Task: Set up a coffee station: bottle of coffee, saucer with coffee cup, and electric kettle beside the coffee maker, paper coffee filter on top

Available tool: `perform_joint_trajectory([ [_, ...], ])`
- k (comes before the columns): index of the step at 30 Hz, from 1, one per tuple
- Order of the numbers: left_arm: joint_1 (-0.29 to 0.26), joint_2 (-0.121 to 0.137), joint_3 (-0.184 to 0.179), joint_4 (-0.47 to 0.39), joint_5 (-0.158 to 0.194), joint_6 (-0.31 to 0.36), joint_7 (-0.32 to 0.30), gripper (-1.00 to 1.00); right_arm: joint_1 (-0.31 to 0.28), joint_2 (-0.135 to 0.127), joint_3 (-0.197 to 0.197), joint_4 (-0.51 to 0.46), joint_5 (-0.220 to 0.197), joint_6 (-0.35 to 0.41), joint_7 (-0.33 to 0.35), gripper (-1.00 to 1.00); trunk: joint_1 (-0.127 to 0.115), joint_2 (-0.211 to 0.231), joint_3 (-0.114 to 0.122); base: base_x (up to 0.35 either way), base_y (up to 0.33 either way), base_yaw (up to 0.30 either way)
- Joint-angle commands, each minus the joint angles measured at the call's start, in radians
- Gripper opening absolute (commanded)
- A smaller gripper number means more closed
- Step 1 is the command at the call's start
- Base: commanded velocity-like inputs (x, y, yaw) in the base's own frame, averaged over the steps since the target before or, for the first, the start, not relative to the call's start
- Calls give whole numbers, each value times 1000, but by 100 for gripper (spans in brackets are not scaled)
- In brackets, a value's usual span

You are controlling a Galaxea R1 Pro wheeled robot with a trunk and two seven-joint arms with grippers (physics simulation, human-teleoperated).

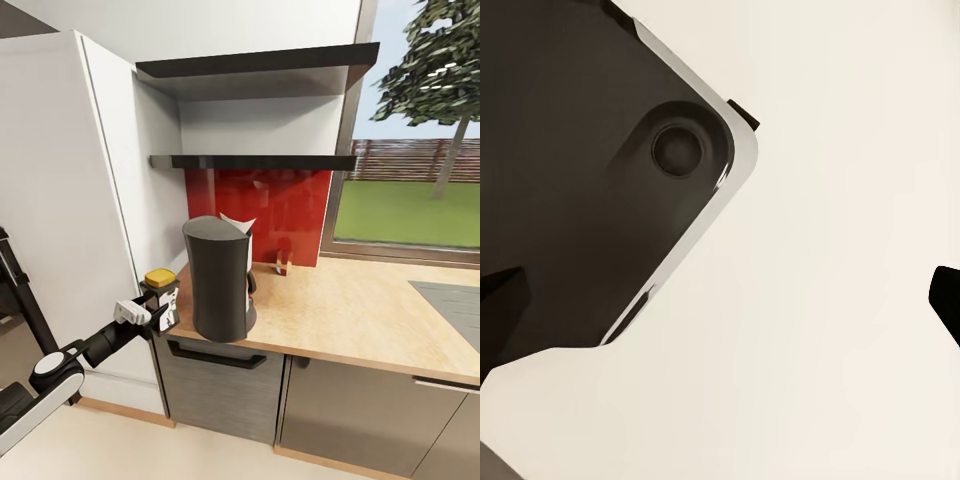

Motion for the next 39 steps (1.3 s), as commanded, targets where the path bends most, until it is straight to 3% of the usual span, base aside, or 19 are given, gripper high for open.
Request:
perform_joint_trajectory([
  [1, -2, 1, -3, 0, 9, -3, -1, -100, -1, 0, 5, 3, -9, -6, 6, 100, 0, -1, -2, 0, 0, 0],
  [19, -2, -19, -1, -1, 9, 0, 1, -100, -1, 0, 5, 4, -9, -6, 6, 100, 16, -29, -14, 0, 0, 0],
  [30, -2, -19, 9, -1, 9, 0, 1, -100, -1, 0, 5, 4, -9, -6, 6, 100, 58, -106, -49, 0, 0, 0],
  [34, -2, -19, 9, -1, 9, 0, 1, -100, -1, 0, 5, 3, -9, -6, 6, 100, 58, -106, -49, 0, 0, 0],
  [39, -2, -19, 9, -1, 9, 0, 1, -100, -1, 0, 5, 4, -9, -6, 6, 100, 77, -141, -64, 0, 0, 0],
])
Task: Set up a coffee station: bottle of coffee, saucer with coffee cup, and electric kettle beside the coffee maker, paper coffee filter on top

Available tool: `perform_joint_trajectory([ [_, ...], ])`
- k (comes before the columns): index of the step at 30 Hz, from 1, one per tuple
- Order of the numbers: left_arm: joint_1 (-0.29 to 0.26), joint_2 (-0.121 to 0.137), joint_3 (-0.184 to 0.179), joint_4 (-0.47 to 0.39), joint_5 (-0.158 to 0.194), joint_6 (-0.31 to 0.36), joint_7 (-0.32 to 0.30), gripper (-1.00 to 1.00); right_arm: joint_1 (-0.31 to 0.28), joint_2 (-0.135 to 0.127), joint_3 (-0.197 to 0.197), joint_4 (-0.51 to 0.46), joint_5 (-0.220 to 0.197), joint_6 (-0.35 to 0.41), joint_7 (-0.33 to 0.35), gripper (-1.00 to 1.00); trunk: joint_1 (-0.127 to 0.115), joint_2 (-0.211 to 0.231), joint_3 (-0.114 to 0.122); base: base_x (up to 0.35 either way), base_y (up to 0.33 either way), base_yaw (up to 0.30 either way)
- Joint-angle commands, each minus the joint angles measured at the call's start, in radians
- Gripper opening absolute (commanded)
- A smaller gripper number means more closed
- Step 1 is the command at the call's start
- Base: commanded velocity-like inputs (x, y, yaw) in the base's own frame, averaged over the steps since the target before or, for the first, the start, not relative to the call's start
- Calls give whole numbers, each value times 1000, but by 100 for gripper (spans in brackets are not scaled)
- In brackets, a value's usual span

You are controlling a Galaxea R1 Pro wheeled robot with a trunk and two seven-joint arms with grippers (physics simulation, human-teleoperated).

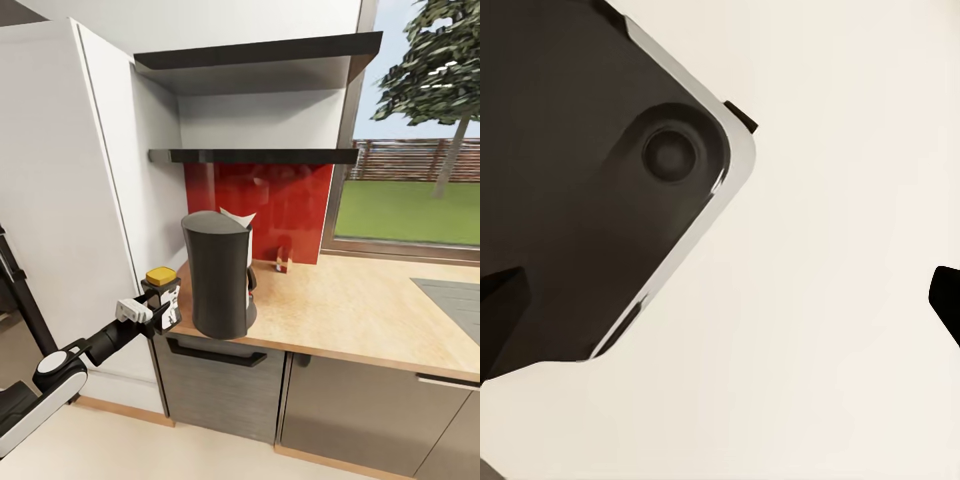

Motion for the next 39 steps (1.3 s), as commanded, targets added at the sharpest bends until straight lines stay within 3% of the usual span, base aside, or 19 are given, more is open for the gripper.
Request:
perform_joint_trajectory([
  [1, -2, 1, -3, 0, 9, -3, -1, -100, -1, 0, 5, 4, -9, -6, 6, 100, 4, -8, -5, 0, 0, 0],
  [17, -2, 1, -3, 2, 9, -3, -1, -100, -1, 0, 5, 3, -9, -6, 6, 100, 65, -120, -55, 0, 0, 0],
  [39, -2, 1, -3, 5, 9, -3, 0, -100, -1, 0, 5, 3, -9, -6, 6, 100, 65, -120, -55, 23, 0, 0],
])
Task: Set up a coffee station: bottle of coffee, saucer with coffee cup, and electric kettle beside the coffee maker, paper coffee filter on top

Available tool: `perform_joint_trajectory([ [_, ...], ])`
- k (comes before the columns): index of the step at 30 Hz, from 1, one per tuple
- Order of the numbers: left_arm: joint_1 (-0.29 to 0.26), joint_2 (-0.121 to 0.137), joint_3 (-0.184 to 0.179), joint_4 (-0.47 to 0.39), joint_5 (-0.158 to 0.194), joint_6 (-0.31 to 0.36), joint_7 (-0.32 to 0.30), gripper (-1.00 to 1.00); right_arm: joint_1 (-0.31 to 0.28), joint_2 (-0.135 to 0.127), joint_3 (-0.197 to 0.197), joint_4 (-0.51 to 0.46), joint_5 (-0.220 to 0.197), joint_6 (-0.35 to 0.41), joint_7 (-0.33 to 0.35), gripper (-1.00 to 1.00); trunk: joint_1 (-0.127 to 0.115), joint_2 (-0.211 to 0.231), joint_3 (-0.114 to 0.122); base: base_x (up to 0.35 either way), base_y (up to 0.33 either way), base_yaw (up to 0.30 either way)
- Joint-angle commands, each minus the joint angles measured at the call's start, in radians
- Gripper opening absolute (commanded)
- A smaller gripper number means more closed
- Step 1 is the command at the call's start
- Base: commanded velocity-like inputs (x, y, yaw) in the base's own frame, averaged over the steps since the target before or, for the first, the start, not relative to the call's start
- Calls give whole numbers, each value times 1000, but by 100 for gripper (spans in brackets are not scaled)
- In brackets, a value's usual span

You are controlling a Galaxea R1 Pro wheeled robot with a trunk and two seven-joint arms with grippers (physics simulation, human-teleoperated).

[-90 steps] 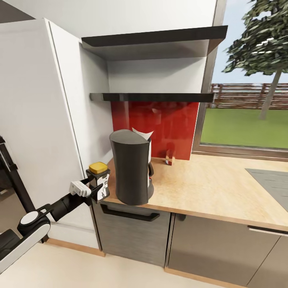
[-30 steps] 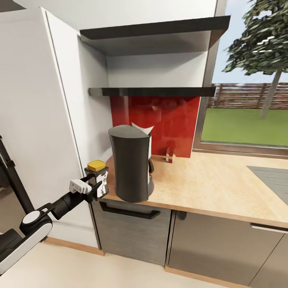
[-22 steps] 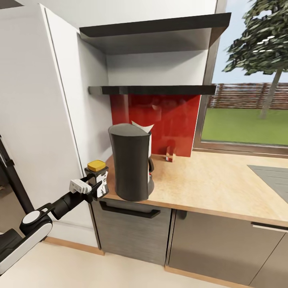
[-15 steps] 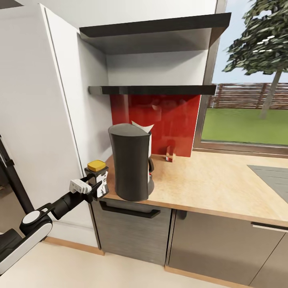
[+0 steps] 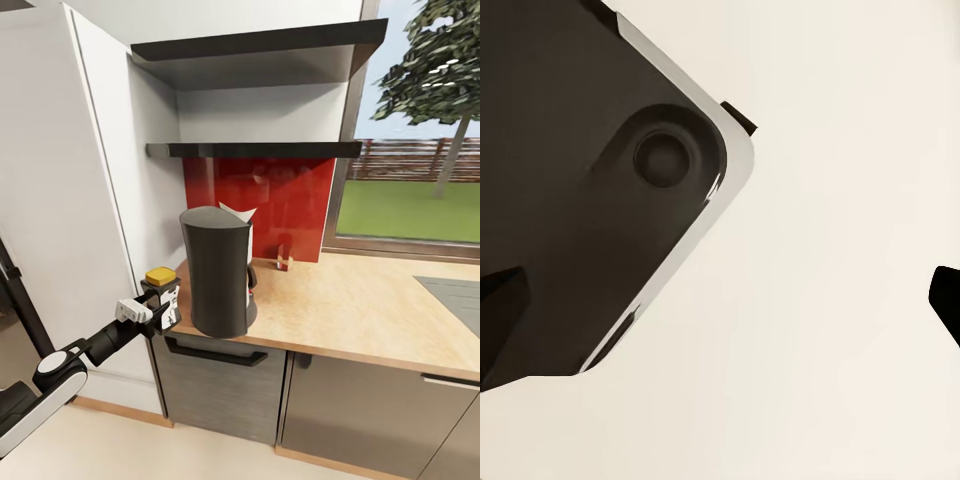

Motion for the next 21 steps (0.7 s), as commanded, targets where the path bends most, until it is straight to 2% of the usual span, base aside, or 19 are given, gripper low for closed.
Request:
perform_joint_trajectory([
  [1, -2, 1, -3, 1, 9, -3, -1, -100, -1, 0, 5, 3, -9, -6, 6, 100, 0, -1, -1, 36, 0, 0],
  [21, -2, 0, -3, 8, 9, -3, 0, -100, -1, 0, 5, 3, -9, -6, 6, 100, 0, -1, -1, 48, 0, 0],
])
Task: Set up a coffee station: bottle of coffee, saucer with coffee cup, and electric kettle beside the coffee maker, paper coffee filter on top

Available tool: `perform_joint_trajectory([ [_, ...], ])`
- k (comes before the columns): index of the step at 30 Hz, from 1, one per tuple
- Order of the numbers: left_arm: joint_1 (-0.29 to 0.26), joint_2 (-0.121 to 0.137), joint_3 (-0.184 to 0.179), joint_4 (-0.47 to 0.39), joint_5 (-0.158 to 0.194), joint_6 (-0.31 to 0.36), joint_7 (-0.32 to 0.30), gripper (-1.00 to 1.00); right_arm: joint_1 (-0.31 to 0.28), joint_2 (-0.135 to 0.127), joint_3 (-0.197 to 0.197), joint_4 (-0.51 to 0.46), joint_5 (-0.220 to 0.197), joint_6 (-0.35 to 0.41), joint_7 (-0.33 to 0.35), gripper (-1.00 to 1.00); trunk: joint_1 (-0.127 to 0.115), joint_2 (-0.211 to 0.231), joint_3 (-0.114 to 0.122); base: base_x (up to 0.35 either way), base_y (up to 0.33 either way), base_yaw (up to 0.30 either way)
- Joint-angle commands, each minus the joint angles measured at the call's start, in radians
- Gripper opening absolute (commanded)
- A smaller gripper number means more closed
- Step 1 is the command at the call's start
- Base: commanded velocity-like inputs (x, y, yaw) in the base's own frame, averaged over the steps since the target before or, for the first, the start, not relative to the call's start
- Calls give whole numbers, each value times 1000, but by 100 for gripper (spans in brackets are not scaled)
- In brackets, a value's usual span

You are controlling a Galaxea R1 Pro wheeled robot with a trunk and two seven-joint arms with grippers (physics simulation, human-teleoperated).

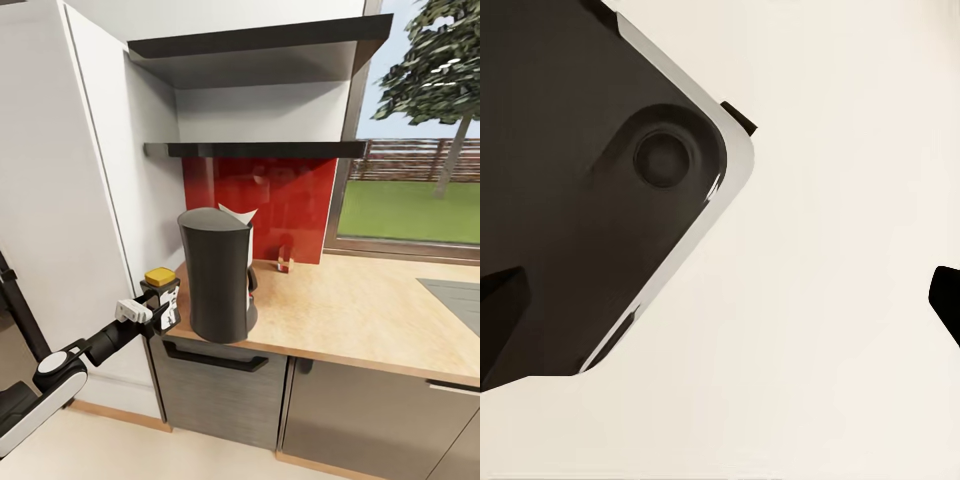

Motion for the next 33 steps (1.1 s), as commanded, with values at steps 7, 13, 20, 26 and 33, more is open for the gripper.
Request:
perform_joint_trajectory([
  [7, -2, 1, -3, 0, 9, -3, -1, -100, -1, 0, 5, 4, -9, -6, 6, 100, 0, -1, -1, 36, 0, 0],
  [13, -2, 1, -3, 0, 9, -4, -1, -100, -1, 0, 5, 4, -9, -6, 6, 100, 0, -1, -1, 84, 0, 0],
  [20, -2, 1, -3, 0, 9, -4, -1, -100, -1, 0, 5, 3, -9, -6, 6, 100, 0, -1, -1, 123, 17, 0],
  [26, -2, 1, -3, 0, 9, -3, -1, -100, -1, 0, 5, 4, -9, -6, 6, 100, 0, -1, -1, 57, 10, 0],
  [33, -2, 1, -3, 0, 9, -3, -1, -100, -1, 0, 5, 4, -9, -6, 6, 100, 0, -1, -1, 51, 53, 0],
])
